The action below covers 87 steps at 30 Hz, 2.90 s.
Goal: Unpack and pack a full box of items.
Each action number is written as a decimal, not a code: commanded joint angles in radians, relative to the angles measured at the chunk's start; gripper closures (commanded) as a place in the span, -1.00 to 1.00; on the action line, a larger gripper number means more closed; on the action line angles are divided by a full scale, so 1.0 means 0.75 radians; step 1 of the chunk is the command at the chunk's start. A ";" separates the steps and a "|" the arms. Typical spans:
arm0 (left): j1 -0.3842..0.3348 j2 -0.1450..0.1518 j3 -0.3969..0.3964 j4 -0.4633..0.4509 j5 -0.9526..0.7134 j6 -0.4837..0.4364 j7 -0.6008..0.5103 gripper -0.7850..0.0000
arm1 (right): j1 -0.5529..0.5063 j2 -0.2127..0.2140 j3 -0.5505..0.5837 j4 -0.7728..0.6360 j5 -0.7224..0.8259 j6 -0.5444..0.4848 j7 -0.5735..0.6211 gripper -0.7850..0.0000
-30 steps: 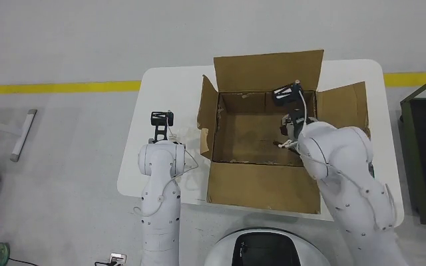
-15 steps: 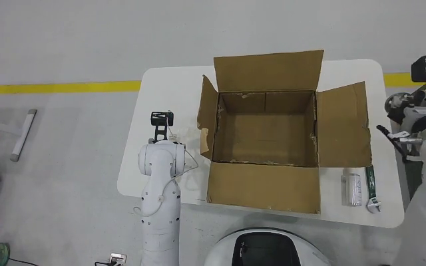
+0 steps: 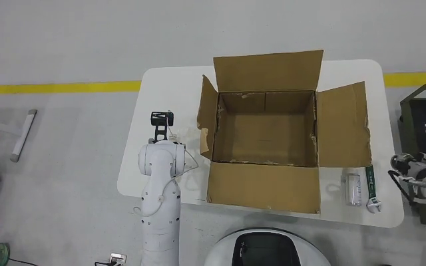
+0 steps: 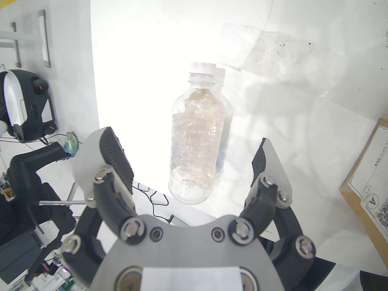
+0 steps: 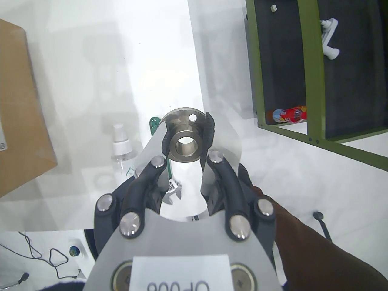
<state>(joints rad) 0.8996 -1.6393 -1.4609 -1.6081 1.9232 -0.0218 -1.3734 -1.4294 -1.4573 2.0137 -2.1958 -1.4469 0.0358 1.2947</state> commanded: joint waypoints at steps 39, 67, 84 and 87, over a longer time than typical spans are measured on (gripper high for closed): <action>0.000 0.000 0.000 0.000 0.000 0.000 0.000 -1.00 | -0.068 0.053 0.047 -0.027 0.173 -0.118 -0.627 1.00; 0.044 0.008 -0.026 -0.009 -0.043 -0.075 0.048 -1.00 | -0.140 0.041 -0.059 0.150 0.226 -0.109 -1.678 1.00; 0.136 0.056 -0.184 0.023 -0.200 -0.386 0.071 -1.00 | -0.133 0.056 -0.091 0.192 0.179 -0.102 -1.663 1.00; 0.126 0.061 -0.191 0.049 -0.229 -0.394 0.074 -1.00 | -0.131 0.059 -0.096 0.197 0.175 -0.097 -1.661 1.00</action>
<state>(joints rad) 0.9959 -1.5944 -1.6038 -1.5758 1.7548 -0.3166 -1.3212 -1.5282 -1.4135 1.9424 -2.0488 -1.3147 -0.0389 0.0488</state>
